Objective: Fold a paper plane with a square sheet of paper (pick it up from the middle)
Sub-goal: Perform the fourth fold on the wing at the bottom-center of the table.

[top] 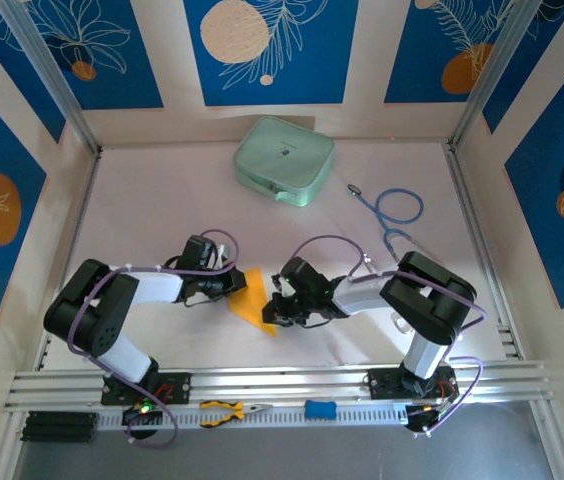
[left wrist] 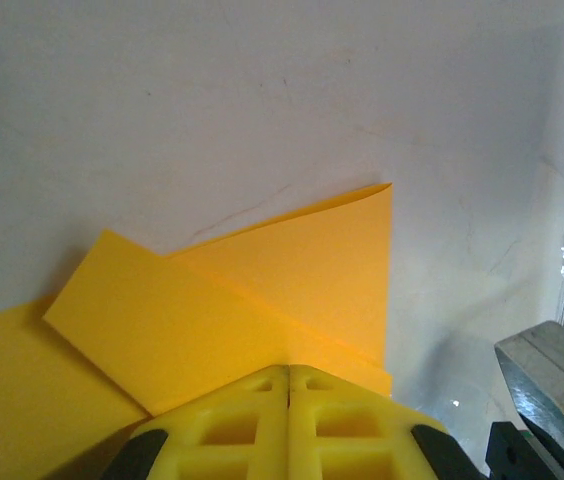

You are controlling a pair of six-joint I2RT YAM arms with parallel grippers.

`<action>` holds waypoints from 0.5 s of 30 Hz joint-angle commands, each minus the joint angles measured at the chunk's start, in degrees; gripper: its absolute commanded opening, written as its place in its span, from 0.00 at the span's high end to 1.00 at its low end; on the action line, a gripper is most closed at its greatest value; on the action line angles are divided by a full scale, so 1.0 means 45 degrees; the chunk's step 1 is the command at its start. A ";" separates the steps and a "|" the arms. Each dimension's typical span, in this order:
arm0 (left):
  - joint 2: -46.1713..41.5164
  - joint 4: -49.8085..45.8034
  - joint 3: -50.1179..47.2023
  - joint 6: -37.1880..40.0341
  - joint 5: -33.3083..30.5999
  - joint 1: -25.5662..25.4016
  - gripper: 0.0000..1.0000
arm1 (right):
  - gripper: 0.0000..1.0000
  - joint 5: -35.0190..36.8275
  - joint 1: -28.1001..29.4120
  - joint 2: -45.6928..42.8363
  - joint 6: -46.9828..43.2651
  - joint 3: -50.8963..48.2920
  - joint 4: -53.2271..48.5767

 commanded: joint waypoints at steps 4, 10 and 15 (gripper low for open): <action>0.0314 -0.0921 -0.0423 0.0195 -0.0878 0.0295 0.99 | 0.92 0.0166 0.0474 -0.0375 0.0470 -0.1370 -0.1107; 0.0344 -0.0862 -0.0398 0.0162 -0.0815 0.0315 1.00 | 0.92 0.0235 0.0542 -0.1005 0.0579 -0.2168 -0.0985; 0.0294 -0.0804 -0.0460 0.0117 -0.0804 0.0315 0.99 | 0.91 0.0447 0.0587 -0.1611 0.0847 -0.2801 -0.1161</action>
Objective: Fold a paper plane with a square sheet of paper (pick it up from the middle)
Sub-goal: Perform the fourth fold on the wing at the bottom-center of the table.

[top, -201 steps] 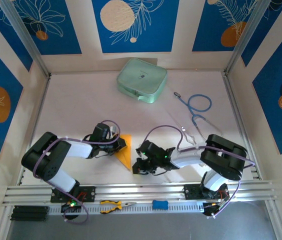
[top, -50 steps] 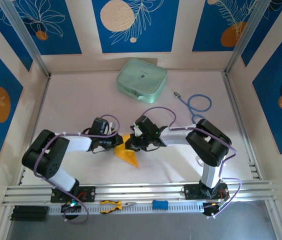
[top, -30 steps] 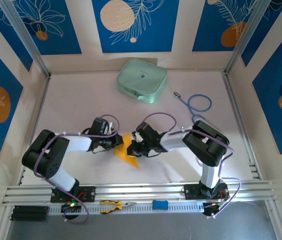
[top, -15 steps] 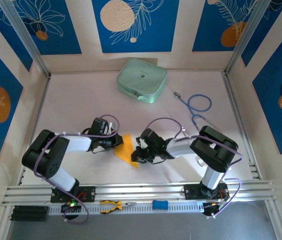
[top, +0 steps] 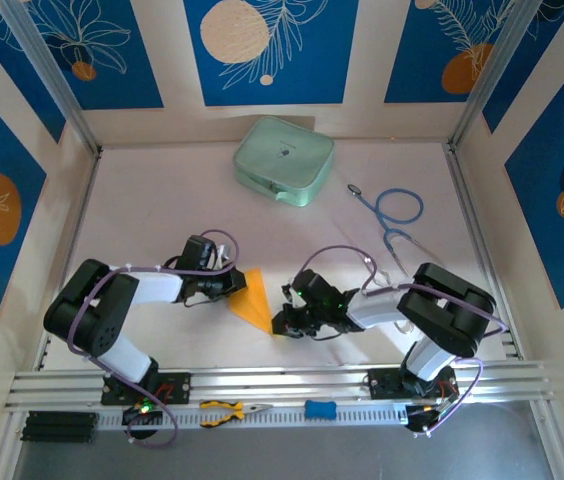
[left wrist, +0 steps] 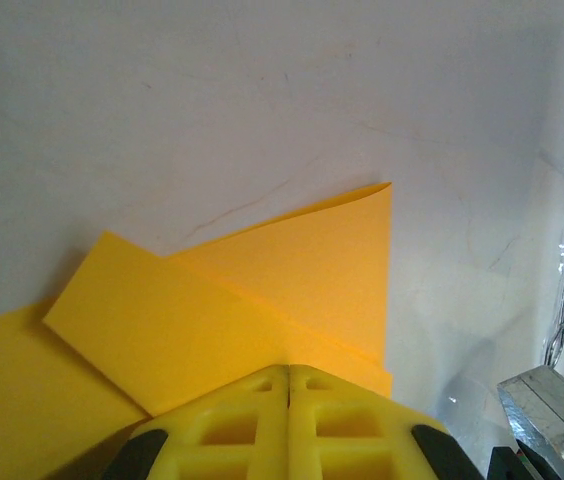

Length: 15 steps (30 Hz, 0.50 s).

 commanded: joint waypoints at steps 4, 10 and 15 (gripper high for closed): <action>0.0303 -0.0794 -0.0422 0.0083 -0.0902 0.0300 0.99 | 0.90 0.0486 0.0312 -0.0913 0.0251 -0.0953 -0.2485; 0.0277 -0.0749 -0.0494 -0.0004 -0.0845 0.0320 1.00 | 0.89 0.1198 0.0460 -0.2109 0.0324 -0.0512 -0.3602; 0.0217 -0.0674 -0.0502 -0.0112 -0.0760 0.0327 1.00 | 0.86 0.1749 0.0491 -0.2541 0.0919 -0.0135 -0.3746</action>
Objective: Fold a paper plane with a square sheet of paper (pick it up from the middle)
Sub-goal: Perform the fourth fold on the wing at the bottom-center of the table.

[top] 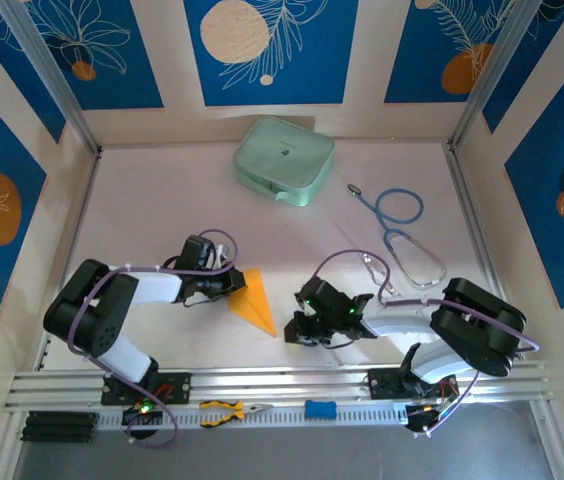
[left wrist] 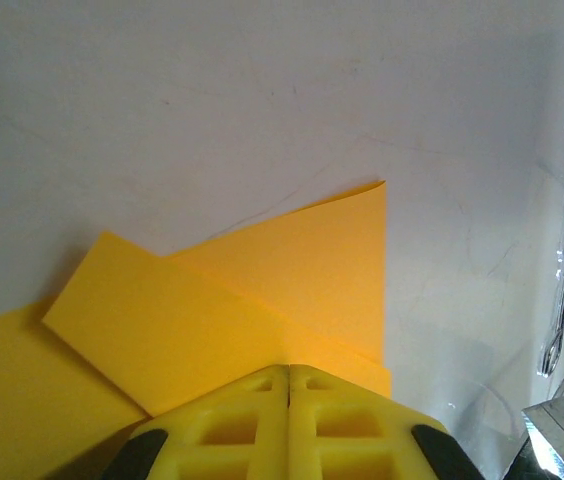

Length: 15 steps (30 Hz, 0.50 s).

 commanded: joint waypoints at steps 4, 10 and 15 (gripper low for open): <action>0.0122 -0.0728 -0.0490 -0.0208 -0.0653 0.0212 1.00 | 0.79 0.1306 0.0081 -0.0591 0.1304 0.0419 -0.0739; -0.0081 -0.0831 -0.0413 -0.0210 -0.0565 0.0232 0.99 | 0.69 0.1920 0.0066 -0.1057 0.2244 0.0309 -0.0518; -0.0072 -0.0646 -0.0397 -0.0347 -0.0472 0.0247 0.99 | 0.66 0.2061 0.0269 -0.1042 0.2802 0.0395 -0.0482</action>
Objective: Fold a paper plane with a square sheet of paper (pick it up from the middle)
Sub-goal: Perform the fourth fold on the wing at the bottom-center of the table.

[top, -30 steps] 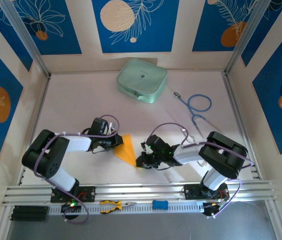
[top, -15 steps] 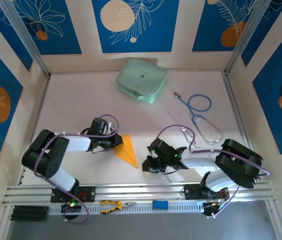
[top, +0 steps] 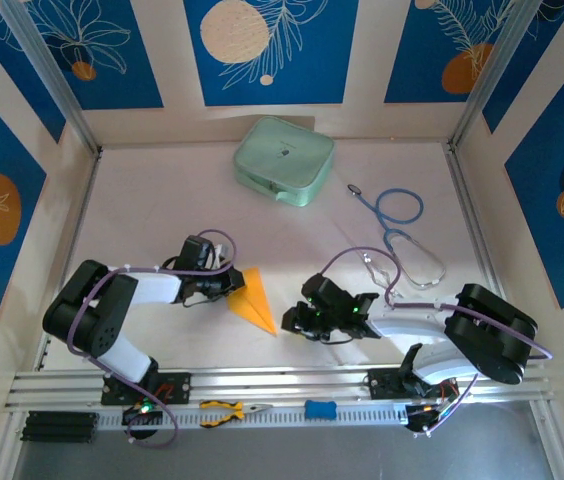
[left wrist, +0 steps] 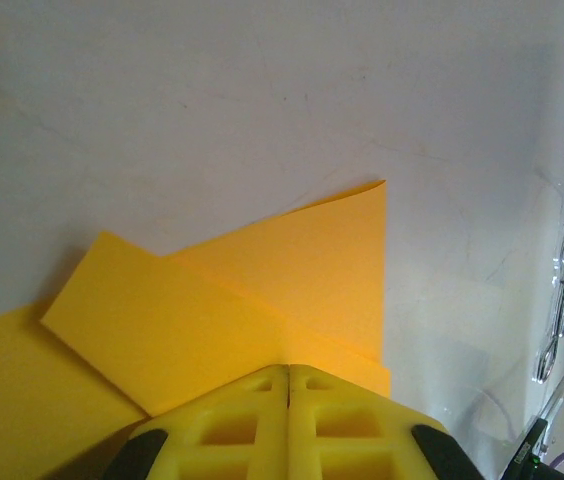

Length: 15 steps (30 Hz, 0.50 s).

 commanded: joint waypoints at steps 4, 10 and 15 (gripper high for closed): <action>-0.0038 -0.1085 -0.0153 0.0099 -0.0429 0.0260 0.99 | 0.65 0.1049 0.0661 -0.0227 0.1360 0.0188 -0.0007; -0.0252 -0.1959 0.0237 0.0822 -0.0434 0.0418 0.99 | 0.60 0.2556 0.1400 -0.0302 0.2685 -0.0280 0.0533; -0.0189 -0.1799 0.0270 0.0647 -0.0253 0.0421 0.99 | 0.55 0.2095 0.1362 0.0018 0.2771 -0.0343 0.1322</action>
